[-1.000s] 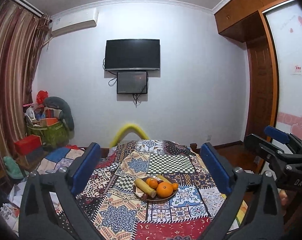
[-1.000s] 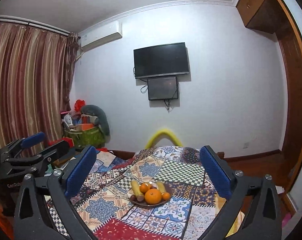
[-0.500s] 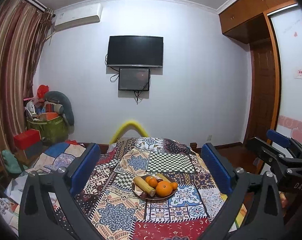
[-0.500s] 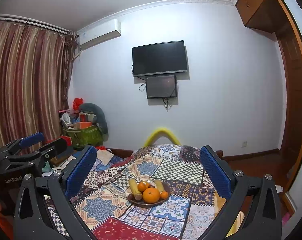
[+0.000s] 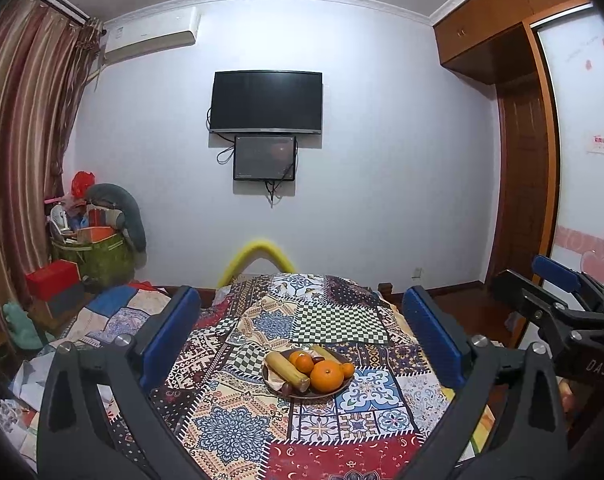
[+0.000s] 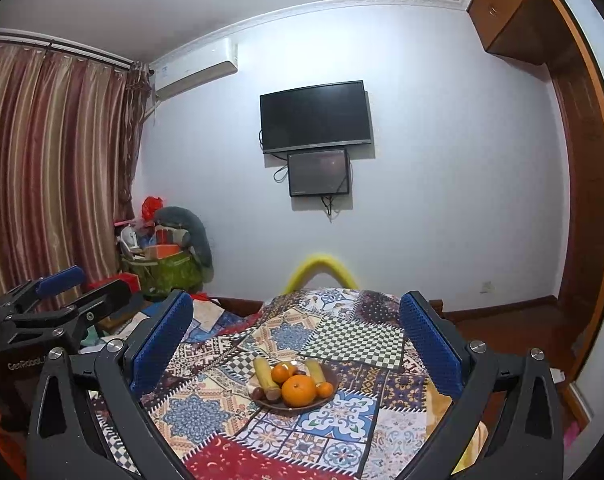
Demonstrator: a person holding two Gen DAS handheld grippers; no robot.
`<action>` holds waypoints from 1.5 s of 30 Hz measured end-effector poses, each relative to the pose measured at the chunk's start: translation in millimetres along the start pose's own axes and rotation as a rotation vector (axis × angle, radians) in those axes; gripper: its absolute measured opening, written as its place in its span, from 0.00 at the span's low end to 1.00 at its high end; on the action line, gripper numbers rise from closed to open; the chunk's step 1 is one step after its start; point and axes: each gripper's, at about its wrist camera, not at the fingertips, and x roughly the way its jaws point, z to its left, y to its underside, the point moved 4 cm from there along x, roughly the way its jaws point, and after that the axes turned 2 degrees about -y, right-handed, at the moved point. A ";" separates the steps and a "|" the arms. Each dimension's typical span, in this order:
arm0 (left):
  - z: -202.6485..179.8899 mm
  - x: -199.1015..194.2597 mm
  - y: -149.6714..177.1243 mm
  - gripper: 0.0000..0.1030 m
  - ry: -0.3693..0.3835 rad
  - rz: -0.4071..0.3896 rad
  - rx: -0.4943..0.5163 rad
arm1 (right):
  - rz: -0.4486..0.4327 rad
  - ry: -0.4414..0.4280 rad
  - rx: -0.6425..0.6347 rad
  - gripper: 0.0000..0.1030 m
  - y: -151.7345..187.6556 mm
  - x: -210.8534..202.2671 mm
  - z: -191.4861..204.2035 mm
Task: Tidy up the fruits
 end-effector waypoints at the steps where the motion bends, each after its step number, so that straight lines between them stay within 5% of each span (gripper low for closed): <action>1: -0.4 0.0 0.0 1.00 0.002 0.001 0.001 | 0.000 0.000 0.000 1.00 0.0 -0.3 -0.2; 45: -11.7 10.6 7.1 1.00 0.062 0.054 0.012 | 0.001 0.035 -0.009 1.00 -1.3 -0.9 -7.7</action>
